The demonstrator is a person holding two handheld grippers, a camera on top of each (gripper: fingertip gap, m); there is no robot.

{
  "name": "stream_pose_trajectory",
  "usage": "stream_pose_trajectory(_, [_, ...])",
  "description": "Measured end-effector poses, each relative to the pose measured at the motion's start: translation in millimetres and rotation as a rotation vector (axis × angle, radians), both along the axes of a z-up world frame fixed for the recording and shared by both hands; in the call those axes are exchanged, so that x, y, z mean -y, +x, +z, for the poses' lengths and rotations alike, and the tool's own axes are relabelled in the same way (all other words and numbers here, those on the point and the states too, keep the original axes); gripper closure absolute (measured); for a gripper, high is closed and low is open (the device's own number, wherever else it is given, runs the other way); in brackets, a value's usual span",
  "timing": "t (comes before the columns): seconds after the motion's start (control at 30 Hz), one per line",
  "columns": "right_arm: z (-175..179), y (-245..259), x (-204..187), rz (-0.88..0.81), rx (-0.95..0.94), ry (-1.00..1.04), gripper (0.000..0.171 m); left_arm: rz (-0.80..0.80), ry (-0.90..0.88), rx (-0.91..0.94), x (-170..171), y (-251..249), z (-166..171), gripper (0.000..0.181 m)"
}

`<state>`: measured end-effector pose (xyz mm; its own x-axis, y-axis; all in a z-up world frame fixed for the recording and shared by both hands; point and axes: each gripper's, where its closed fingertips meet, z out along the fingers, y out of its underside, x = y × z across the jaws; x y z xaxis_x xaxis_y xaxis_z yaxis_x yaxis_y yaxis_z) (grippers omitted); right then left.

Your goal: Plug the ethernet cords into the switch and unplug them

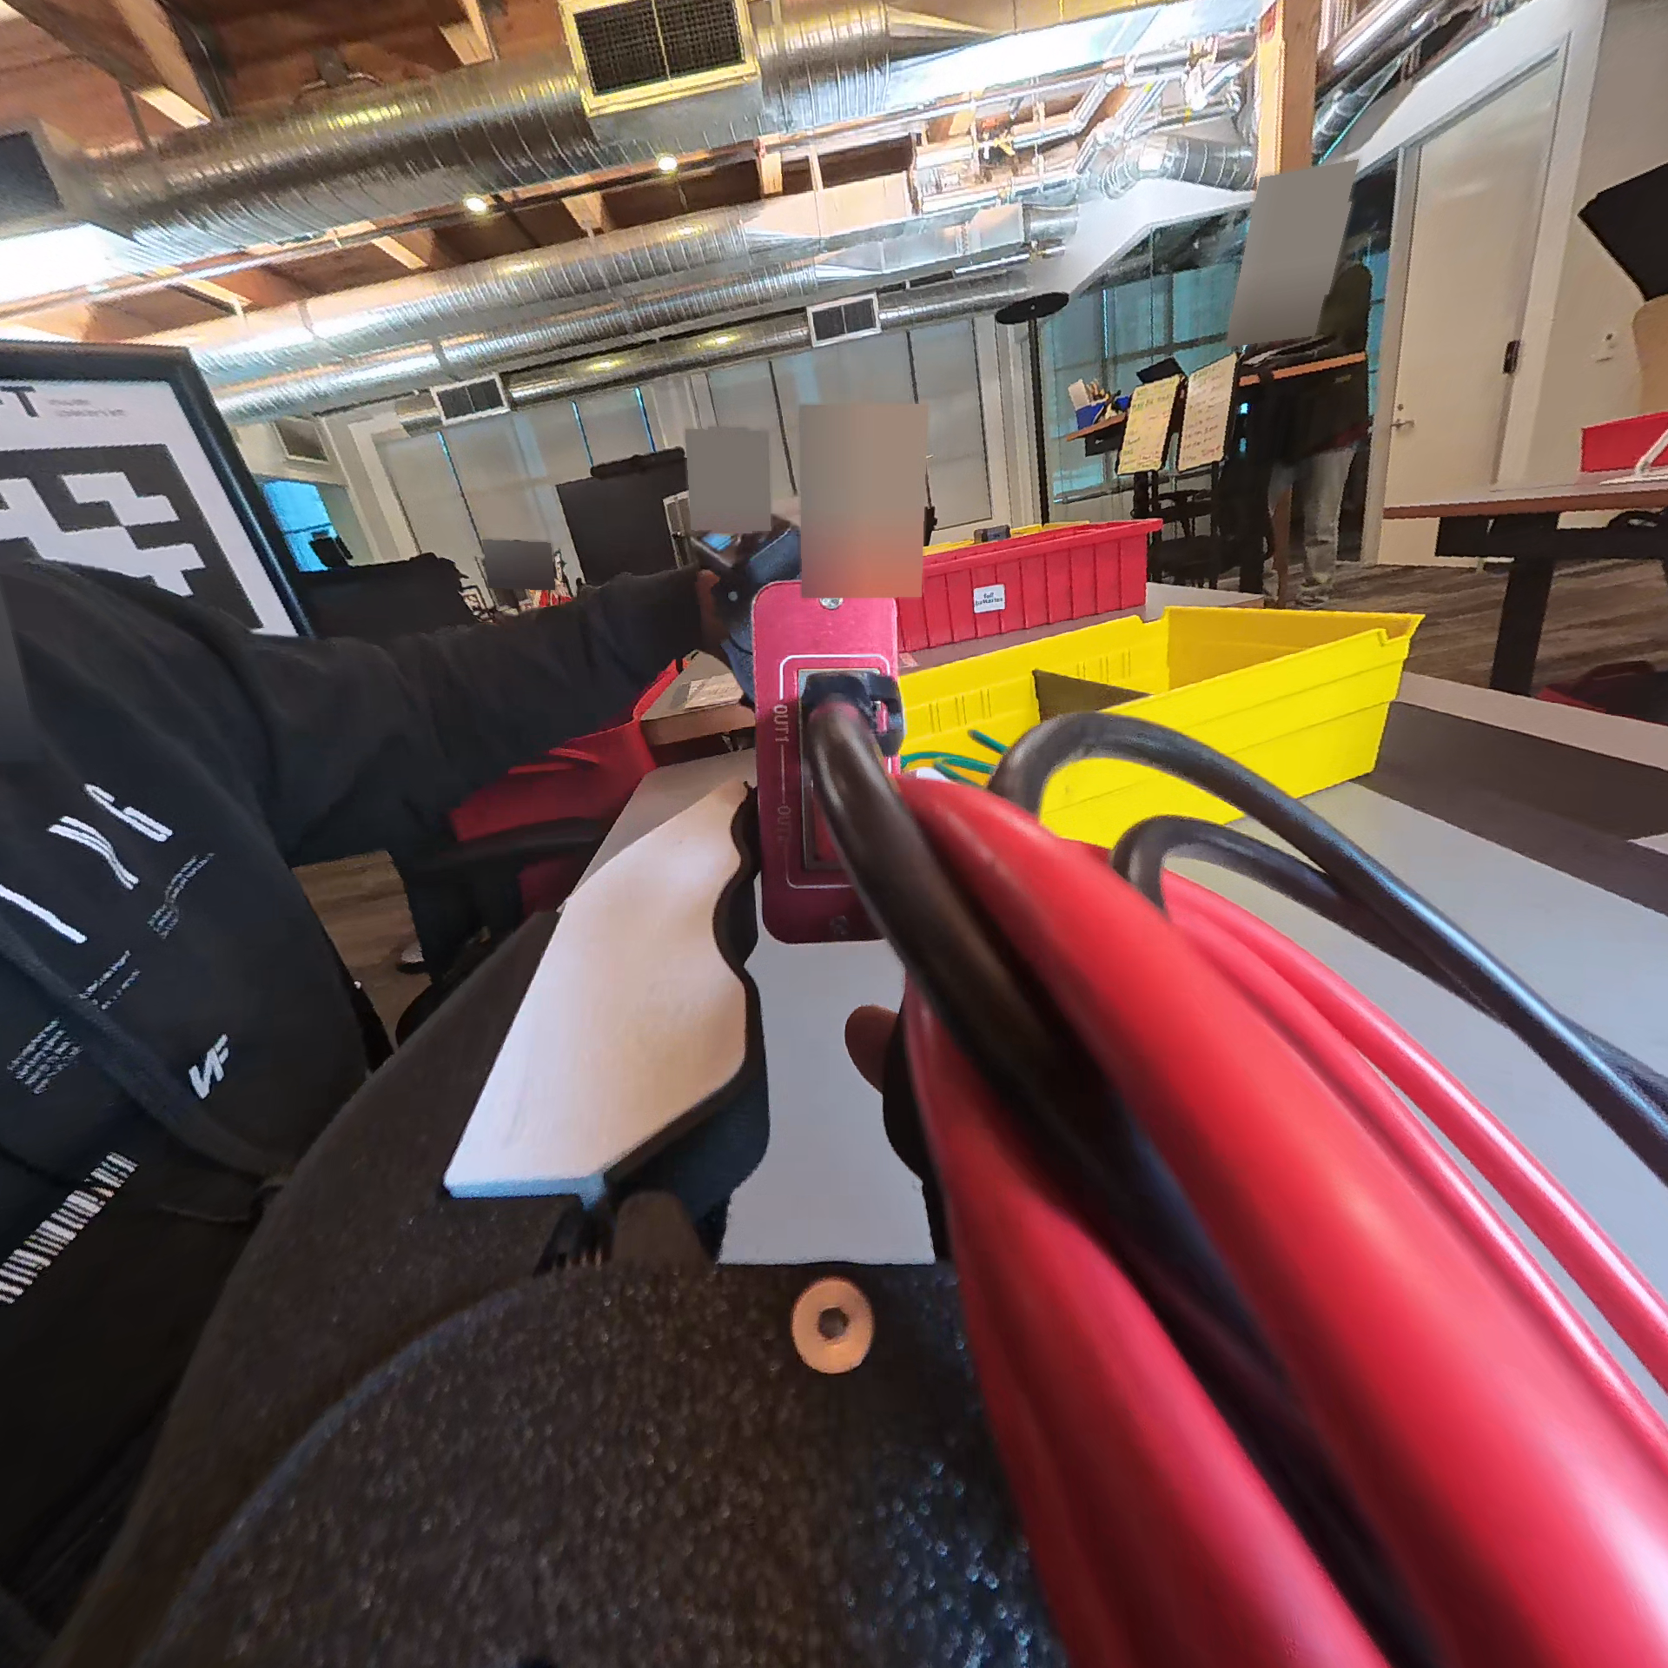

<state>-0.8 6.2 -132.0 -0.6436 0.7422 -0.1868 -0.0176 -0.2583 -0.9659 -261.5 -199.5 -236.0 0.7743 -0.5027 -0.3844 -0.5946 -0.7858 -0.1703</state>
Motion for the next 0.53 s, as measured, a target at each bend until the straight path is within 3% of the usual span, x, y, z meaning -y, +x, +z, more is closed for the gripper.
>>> stream_pose_trajectory(0.07, [-1, 0, 1, -0.004, 0.004, 0.007, 0.094, -0.030, -0.003, -0.067, 6, -5, -9, 0.142])
stream_pose_trajectory(0.1, [-1, 0, 2, -0.005, 0.003, 0.011, 0.094, -0.043, 0.002, -0.118, 8, -10, -14, 0.141])
stream_pose_trajectory(0.17, [0, 0, 2, -0.008, 0.000, 0.017, 0.144, -0.054, 0.087, -0.218, 2, -23, -19, 0.146])
stream_pose_trajectory(0.27, [2, 0, 1, -0.012, -0.001, 0.010, 0.144, -0.024, 0.255, -0.260, -11, -28, -14, 0.163])
stream_pose_trajectory(0.3, [2, 0, 1, -0.013, -0.002, 0.008, 0.144, 0.016, 0.314, -0.253, -14, -29, -4, 0.172])
stream_pose_trajectory(0.53, [8, 3, -3, -0.026, -0.026, 0.010, 0.144, 0.197, 0.690, -0.064, -32, -31, 122, 0.174])
